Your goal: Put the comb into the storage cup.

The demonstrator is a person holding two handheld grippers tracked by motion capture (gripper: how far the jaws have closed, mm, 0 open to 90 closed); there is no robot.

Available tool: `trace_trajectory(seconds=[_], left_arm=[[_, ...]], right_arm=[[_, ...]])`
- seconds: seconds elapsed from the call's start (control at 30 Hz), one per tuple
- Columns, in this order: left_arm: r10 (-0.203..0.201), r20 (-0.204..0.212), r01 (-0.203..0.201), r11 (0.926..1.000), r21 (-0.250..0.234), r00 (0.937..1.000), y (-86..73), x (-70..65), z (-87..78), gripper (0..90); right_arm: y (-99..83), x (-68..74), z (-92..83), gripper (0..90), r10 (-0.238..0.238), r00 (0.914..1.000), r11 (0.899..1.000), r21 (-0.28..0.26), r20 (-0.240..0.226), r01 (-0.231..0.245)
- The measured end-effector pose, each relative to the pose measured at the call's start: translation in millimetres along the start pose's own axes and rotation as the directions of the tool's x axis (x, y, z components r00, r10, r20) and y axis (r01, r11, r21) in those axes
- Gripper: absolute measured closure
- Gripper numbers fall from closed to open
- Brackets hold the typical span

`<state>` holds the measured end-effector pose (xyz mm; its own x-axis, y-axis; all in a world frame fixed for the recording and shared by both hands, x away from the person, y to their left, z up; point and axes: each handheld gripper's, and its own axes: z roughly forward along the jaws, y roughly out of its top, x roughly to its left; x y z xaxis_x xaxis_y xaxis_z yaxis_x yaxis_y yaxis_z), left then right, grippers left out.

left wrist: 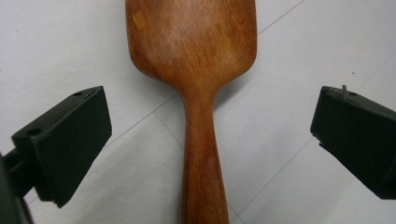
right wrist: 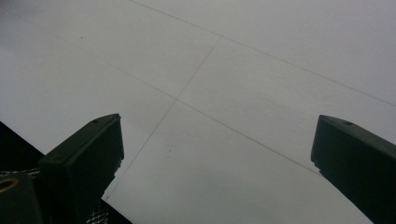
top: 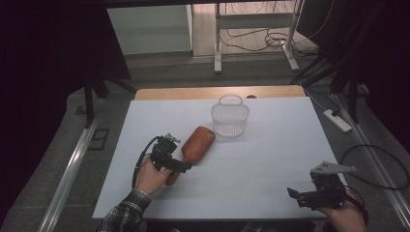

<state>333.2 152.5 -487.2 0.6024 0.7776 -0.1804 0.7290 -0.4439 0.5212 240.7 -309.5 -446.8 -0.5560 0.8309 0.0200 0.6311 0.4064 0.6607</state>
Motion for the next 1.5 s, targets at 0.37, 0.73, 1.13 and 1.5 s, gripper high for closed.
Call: trace_trajectory(seconds=[0.37, 0.73, 1.13, 1.5], left_arm=[[0.006, -0.003, -0.006, 0.9976, 0.069, 1.0000, -0.3, -1.3, 18.5, 0.0], [0.021, -0.009, -0.020, 0.9930, 0.117, 0.9997, 1.2, -3.5, 27.0, 0.0], [0.070, -0.053, -0.062, 0.9882, 0.140, 0.9961, 3.3, -8.0, 27.3, 19.1], [0.060, -0.061, -0.050, 0.9880, 0.146, 0.9964, 3.2, -6.3, 27.0, 49.3]], right_arm=[[0.0, 0.0, 0.4, 2.5, 0.000, 1.0000, 1.000, 0.003, -0.001, 0.000], [0.1, 0.2, 0.6, 2.5, -0.001, 1.0000, 1.000, 0.004, -0.002, 0.001], [0.0, 0.6, 0.6, 2.5, -0.004, 1.0000, 1.000, 0.006, -0.001, 0.004], [0.0, 1.0, 0.7, 2.5, -0.008, 1.0000, 1.000, 0.008, 0.000, 0.008]])
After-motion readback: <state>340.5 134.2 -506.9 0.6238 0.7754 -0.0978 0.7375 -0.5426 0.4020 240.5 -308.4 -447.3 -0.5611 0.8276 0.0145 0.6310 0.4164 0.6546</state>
